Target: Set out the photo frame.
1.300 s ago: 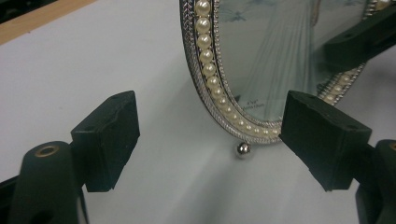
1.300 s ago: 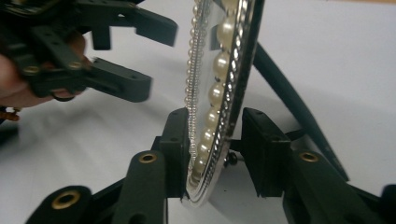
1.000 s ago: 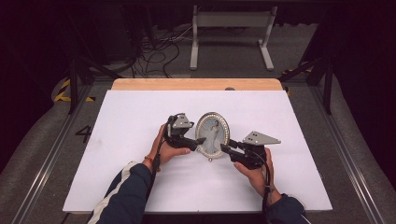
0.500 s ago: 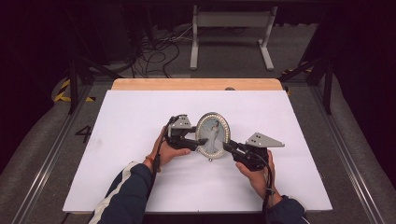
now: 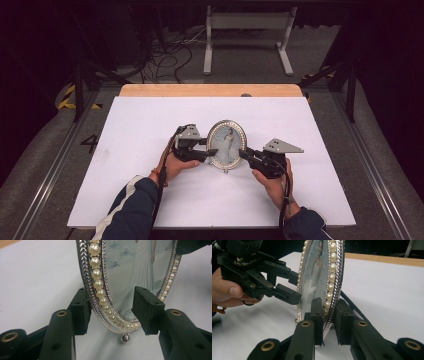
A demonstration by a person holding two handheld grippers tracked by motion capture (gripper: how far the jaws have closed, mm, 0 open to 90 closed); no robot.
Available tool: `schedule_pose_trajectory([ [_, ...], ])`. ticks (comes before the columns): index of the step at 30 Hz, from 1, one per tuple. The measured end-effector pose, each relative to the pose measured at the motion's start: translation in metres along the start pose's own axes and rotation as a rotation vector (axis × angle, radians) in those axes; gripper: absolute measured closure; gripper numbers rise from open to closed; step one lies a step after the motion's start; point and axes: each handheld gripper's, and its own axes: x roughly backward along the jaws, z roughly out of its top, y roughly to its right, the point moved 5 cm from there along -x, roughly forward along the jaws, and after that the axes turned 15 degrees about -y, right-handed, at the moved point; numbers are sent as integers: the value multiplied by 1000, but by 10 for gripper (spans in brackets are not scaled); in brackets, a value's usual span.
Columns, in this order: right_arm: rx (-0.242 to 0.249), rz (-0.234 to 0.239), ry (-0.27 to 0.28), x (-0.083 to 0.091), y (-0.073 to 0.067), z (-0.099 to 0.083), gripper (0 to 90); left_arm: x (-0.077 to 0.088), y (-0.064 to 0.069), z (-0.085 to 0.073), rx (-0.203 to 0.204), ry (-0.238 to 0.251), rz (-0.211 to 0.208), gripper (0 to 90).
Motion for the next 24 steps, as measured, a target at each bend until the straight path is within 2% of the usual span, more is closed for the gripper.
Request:
schedule_pose_trajectory([
  [7,-8,8,6,-3,2,2,777,6,3,-5,-12,4,9,525],
  [12,7,-28,10,-3,-2,2,757,5,3,-4,6,14,22,522],
  [16,-1,-34,24,0,-2,2,708,5,2,-2,11,26,27,502],
  [21,20,-50,45,8,-3,2,774,9,-1,-1,31,65,31,511],
  [24,27,-59,39,7,-5,1,811,11,-2,0,25,70,37,565],
])
